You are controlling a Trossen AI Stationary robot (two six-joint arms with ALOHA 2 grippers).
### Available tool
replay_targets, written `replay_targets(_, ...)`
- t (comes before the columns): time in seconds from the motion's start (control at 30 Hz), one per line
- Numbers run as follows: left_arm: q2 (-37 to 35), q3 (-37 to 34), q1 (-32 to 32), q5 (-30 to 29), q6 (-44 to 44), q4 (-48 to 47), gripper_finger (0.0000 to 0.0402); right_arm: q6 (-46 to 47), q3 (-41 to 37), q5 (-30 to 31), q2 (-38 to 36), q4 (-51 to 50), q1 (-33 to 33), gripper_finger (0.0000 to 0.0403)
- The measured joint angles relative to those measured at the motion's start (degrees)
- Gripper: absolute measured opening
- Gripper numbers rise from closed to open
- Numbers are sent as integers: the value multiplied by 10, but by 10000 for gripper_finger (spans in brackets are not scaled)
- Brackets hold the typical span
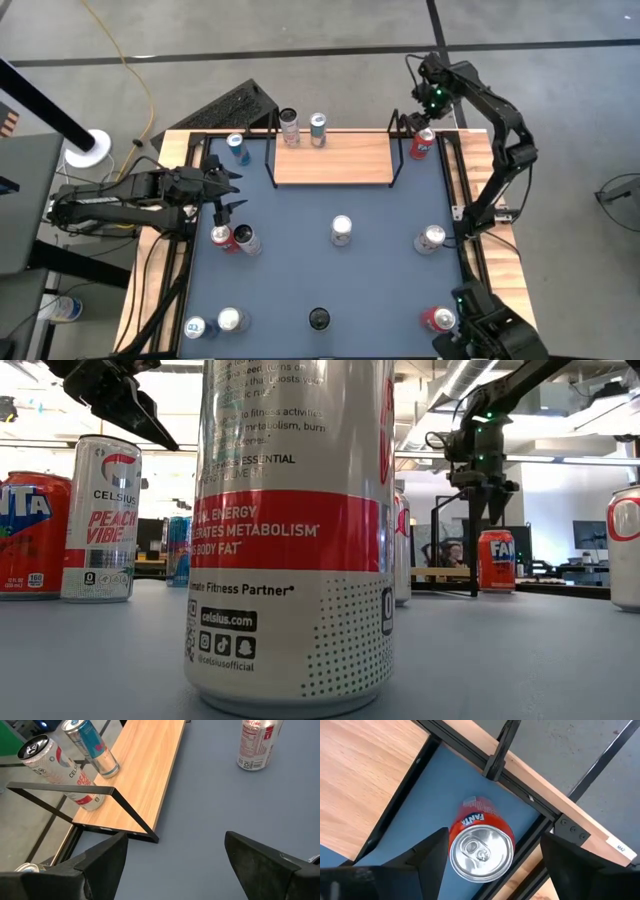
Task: Place canned beverage on shelf
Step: Put the top red soda can on the shelf
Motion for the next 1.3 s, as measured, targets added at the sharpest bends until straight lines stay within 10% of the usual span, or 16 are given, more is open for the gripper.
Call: replay_targets(1.3,0,0,0,1,-4,-4,322,-67,-160,21,-5,42,31,304)
